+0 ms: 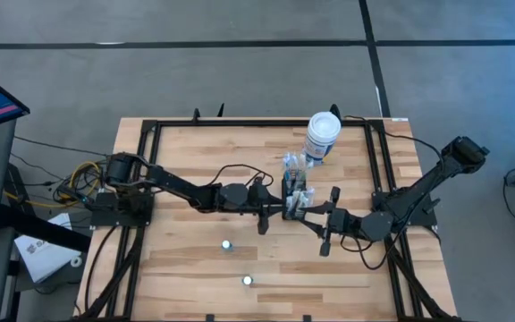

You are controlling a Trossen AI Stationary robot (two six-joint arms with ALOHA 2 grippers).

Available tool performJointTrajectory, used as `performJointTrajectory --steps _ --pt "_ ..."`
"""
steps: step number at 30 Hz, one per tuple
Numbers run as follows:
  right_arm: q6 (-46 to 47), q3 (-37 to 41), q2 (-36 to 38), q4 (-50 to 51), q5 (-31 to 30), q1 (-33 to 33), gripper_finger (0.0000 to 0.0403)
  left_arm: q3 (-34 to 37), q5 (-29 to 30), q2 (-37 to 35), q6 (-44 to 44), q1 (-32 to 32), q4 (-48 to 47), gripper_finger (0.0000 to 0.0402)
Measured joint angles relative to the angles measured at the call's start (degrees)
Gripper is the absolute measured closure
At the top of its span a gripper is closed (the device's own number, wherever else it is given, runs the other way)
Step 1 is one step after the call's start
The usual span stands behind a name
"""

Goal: Pick & Place toothbrushing station
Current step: Put the blue toothbrush into the wire mesh organizer, then put the top blue liquid mouthwash into the wire mesh organizer

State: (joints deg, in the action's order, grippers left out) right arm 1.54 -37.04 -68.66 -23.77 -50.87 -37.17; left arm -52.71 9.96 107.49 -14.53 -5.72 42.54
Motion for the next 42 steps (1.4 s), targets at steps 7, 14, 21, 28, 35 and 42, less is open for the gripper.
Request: performJointTrajectory --steps 7,14,21,28,35,42 --pt "0.5 0.0 0.0 1.0 0.0 -0.4 0.0282 2.1 0.1 -7.4 0.6 -1.1 -7.7 0.0315" --pt "0.5 0.0 0.0 0.9 0.0 -0.3 0.0282 10.0 0.6 -15.5 0.1 -5.8 -8.1 0.0315" --pt "1.4 0.0 0.0 0.8 0.0 -0.3 0.0282 16.8 3.2 -22.8 0.1 -12.1 -8.1 0.0315" --pt "1.5 0.0 0.0 0.8 0.0 -0.3 0.0282 21.3 3.4 -27.4 0.1 -17.9 -7.7 0.0315" --pt "1.5 0.0 0.0 0.8 0.0 -0.3 0.0282 23.9 6.1 -27.9 -3.9 -21.8 -7.7 0.0315" --pt "1.5 0.0 0.0 0.8 0.0 -0.3 0.0282 25.9 9.5 -27.9 -5.9 -24.2 -7.8 0.0314"
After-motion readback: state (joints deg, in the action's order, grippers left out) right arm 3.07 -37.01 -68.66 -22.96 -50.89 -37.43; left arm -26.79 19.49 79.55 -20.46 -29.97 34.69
